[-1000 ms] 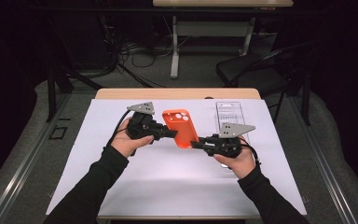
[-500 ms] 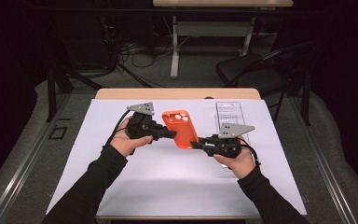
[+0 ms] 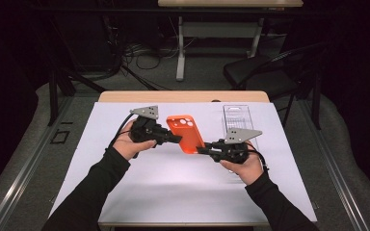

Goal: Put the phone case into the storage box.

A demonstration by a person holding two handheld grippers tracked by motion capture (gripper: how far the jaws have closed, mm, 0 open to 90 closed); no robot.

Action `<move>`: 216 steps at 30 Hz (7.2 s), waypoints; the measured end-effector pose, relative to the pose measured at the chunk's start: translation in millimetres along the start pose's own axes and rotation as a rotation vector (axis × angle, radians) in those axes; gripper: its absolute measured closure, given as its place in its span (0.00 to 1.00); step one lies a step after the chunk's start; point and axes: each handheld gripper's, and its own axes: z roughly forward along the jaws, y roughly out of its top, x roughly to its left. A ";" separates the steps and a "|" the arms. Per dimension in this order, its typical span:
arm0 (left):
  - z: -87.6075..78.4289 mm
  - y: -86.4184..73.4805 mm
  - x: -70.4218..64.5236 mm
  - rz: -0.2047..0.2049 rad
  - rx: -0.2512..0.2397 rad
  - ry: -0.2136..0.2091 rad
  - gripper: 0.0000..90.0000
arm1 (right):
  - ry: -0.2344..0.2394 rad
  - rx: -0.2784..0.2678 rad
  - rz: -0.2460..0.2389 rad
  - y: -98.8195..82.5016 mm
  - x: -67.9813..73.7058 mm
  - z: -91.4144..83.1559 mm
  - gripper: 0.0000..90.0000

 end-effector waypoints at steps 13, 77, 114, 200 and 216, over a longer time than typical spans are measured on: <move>0.0 -0.3 1.8 0.023 0.000 -0.007 0.90 | -0.003 0.000 -0.010 -0.2 0.6 0.7 0.89; 1.5 -1.1 3.6 -0.067 0.074 0.100 0.90 | -0.114 -0.019 -0.008 3.1 4.5 -3.8 0.59; 5.7 -0.2 -2.9 -0.156 0.167 0.186 0.90 | -0.211 0.034 -0.090 12.3 12.6 -8.3 0.53; 51.2 3.5 -23.5 -0.317 0.320 0.382 0.90 | -0.478 0.243 -0.329 53.2 14.4 12.5 0.56; 57.2 3.5 -23.2 -0.330 0.329 0.401 0.90 | -0.491 0.285 -0.381 55.9 19.1 23.1 0.67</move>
